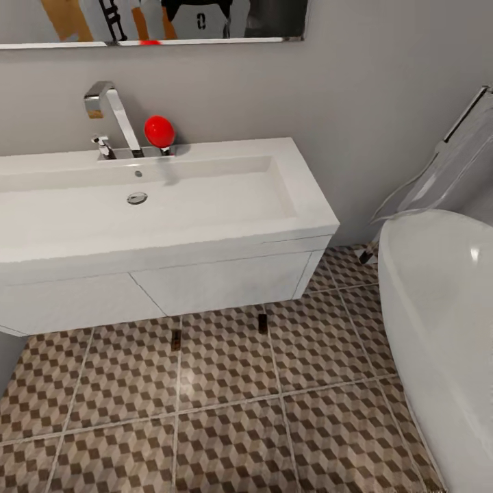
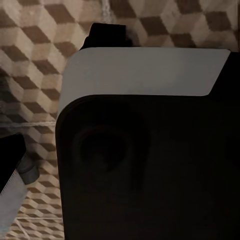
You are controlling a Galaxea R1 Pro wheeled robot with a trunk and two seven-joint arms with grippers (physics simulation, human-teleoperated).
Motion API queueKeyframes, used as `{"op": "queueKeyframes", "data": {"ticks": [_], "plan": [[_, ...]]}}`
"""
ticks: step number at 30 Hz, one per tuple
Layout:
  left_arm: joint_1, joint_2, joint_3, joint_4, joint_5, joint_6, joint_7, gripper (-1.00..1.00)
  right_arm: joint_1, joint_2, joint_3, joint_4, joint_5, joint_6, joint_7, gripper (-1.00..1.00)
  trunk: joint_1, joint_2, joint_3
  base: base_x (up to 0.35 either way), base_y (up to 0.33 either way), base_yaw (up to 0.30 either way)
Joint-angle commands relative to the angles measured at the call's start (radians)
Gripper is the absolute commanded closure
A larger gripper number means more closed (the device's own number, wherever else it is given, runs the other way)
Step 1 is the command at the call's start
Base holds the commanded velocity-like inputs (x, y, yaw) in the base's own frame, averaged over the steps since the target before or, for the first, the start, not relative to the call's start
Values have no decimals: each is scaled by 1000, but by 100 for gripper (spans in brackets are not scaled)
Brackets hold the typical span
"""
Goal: Take the four mousetraps from the cabinet in the bathroom and place them on the bathroom floor. Make sure all four end up on the same floor surface, and ensure that at least two of them are either under or directly next to the same bathroom sink.
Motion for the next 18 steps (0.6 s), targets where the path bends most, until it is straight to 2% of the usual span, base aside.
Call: {"op": "queueKeyframes", "data": {"ticks": [1, 18], "plan": [[-1, 1, -7, -5, 5, -5, 6, -100, -1, 1, 8, 1, -9, -3, -2, -100, 0, 0, 1, 0, 0, -232], [-1, 3, -7, 1, 4, -9, 5, -100, 0, -1, 8, 1, -9, -3, 3, -100, 0, 0, 19, 0, 0, -232]]}}
